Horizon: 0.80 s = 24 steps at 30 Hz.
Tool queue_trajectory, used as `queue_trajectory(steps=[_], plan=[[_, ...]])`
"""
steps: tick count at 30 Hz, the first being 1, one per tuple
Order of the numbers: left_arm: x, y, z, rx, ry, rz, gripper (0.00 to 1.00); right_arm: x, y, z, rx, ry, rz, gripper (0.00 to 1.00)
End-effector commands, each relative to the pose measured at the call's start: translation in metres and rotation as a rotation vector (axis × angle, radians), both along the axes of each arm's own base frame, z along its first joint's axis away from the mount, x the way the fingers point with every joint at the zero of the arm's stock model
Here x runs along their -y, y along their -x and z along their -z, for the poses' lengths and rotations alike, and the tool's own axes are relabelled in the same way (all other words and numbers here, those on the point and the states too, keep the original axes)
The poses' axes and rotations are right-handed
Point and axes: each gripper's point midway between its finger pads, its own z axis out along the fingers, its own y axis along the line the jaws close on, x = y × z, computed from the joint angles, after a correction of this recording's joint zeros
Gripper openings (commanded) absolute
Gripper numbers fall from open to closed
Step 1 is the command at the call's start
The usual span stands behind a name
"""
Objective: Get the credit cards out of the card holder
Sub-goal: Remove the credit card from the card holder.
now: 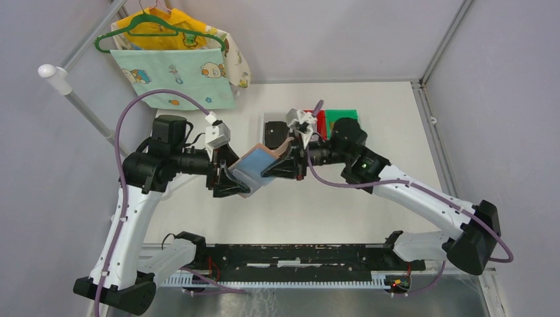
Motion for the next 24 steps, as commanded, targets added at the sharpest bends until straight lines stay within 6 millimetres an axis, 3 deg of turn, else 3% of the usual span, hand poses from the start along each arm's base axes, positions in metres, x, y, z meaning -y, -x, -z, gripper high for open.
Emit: queue_trajectory(steps=[1, 5, 9, 20, 24], plan=[[0.009, 0.002, -0.032, 0.031, 0.125, -0.008, 0.78, 0.030, 0.022, -0.096, 0.025, -0.453, 0.007, 0.00], [0.015, 0.005, -0.059, -0.010, 0.228, -0.027, 0.71, 0.045, 0.031, -0.110, -0.061, -0.590, -0.008, 0.00], [0.017, 0.010, -0.079, -0.019, 0.291, -0.027, 0.60, 0.059, 0.033, -0.111, -0.107, -0.680, 0.022, 0.00], [0.018, 0.012, -0.089, -0.049, 0.334, -0.050, 0.53, 0.070, 0.035, -0.096, -0.200, -0.769, 0.070, 0.00], [0.019, 0.011, -0.092, -0.057, 0.352, -0.061, 0.44, 0.070, 0.039, -0.094, -0.221, -0.787, 0.063, 0.00]])
